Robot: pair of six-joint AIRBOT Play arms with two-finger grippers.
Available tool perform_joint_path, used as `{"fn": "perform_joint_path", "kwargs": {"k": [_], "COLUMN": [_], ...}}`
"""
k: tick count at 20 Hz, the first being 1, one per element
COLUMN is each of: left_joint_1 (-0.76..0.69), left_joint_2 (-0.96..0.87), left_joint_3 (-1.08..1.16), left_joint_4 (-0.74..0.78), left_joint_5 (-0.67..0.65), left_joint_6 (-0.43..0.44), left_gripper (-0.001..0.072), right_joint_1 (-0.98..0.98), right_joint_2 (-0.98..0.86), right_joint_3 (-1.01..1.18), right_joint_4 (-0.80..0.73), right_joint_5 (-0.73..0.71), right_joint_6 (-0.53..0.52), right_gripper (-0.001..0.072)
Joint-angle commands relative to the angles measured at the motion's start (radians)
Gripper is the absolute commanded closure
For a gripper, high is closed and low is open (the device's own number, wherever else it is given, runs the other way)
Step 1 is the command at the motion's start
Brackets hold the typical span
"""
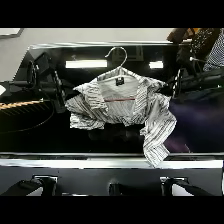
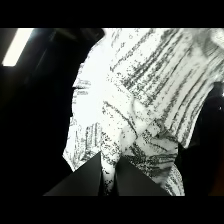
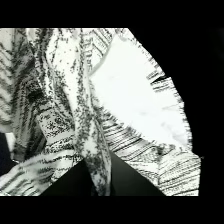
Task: Fold the clothes and pants, and hang the long-sleeved shirts on hangers.
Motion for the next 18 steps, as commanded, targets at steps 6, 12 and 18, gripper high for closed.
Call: {"fn": "perform_joint_path", "kwargs": {"k": [6, 12, 18], "left_joint_1": [0.0, 0.049, 0.081], "left_joint_2": [0.0, 0.002, 0.024], "left_joint_3": [0.001, 0.001, 0.001], "left_joint_4": [0.015, 0.104, 0.104], "left_joint_5": [0.132, 0.34, 0.335], "left_joint_6": [-0.176, -0.573, -0.81], "left_gripper": [0.016, 0.0028, 0.0031], "right_joint_1": [0.008, 0.008, 0.008], "right_joint_2": [0.218, 0.402, 0.598], "right_joint_3": [0.002, 0.002, 0.002], "right_joint_4": [-0.247, -0.441, -0.88], "right_joint_5": [0.058, 0.032, -0.169], "right_joint_6": [0.241, 0.632, 1.353], "right_gripper": [0.068, 0.068, 0.0678]}}
